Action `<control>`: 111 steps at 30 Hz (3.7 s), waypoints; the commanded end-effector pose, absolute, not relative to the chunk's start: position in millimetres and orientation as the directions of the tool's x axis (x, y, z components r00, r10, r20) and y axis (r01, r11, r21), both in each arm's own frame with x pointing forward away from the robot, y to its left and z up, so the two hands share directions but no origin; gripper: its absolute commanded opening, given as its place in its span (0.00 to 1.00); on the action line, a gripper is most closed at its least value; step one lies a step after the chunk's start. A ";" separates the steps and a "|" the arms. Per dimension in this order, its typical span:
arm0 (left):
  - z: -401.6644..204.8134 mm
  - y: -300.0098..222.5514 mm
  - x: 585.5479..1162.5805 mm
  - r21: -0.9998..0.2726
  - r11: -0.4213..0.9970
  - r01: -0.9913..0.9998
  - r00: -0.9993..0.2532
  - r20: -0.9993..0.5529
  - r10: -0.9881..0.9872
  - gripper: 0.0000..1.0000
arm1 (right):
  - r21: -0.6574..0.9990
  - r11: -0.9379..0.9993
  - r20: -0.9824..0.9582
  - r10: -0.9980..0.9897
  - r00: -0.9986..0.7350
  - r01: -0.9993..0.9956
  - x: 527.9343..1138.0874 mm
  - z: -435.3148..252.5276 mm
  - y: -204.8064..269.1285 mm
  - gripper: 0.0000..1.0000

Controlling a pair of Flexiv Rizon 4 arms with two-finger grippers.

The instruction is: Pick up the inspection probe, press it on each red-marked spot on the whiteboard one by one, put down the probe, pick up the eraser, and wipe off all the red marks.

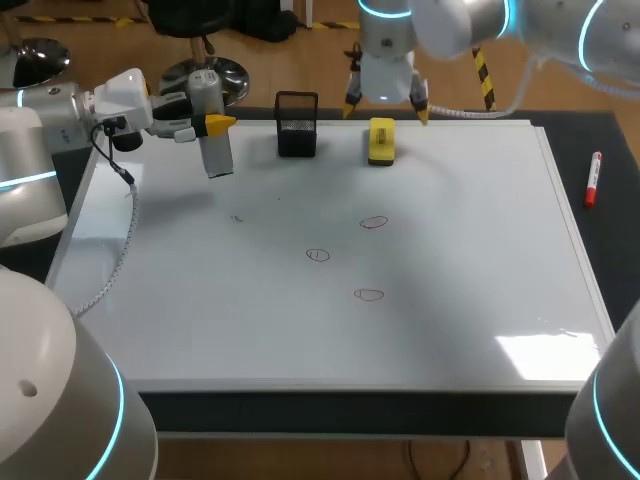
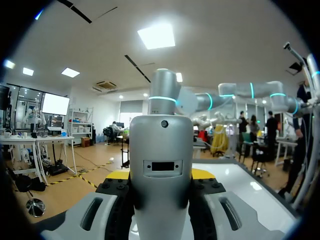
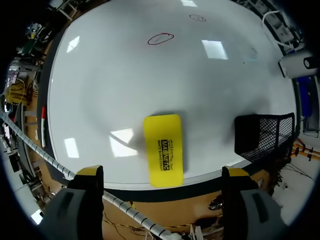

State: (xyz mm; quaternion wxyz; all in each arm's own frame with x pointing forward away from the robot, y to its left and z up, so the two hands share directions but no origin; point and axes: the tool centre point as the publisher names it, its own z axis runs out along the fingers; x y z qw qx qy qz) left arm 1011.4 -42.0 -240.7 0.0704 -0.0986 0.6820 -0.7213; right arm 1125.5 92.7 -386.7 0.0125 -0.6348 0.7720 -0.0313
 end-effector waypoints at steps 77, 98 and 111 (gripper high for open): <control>-240.6 -42.5 1011.5 -0.998 -0.062 -0.031 -0.970 0.045 -0.237 0.00 | 0.052 0.106 0.013 -0.994 -0.106 -0.993 1123.9 -402.1 90.6 0.00; -240.6 -42.5 1011.5 -0.998 -0.062 -0.031 -0.970 0.045 -0.237 0.00 | 0.043 0.239 0.021 -0.971 -0.238 -0.970 1127.8 -338.9 38.4 0.00; -240.6 -42.5 1011.5 -0.998 -0.062 -0.031 -0.970 0.045 -0.237 0.00 | -0.006 0.388 0.018 -0.921 -0.388 -0.922 1119.0 -317.4 -16.6 0.00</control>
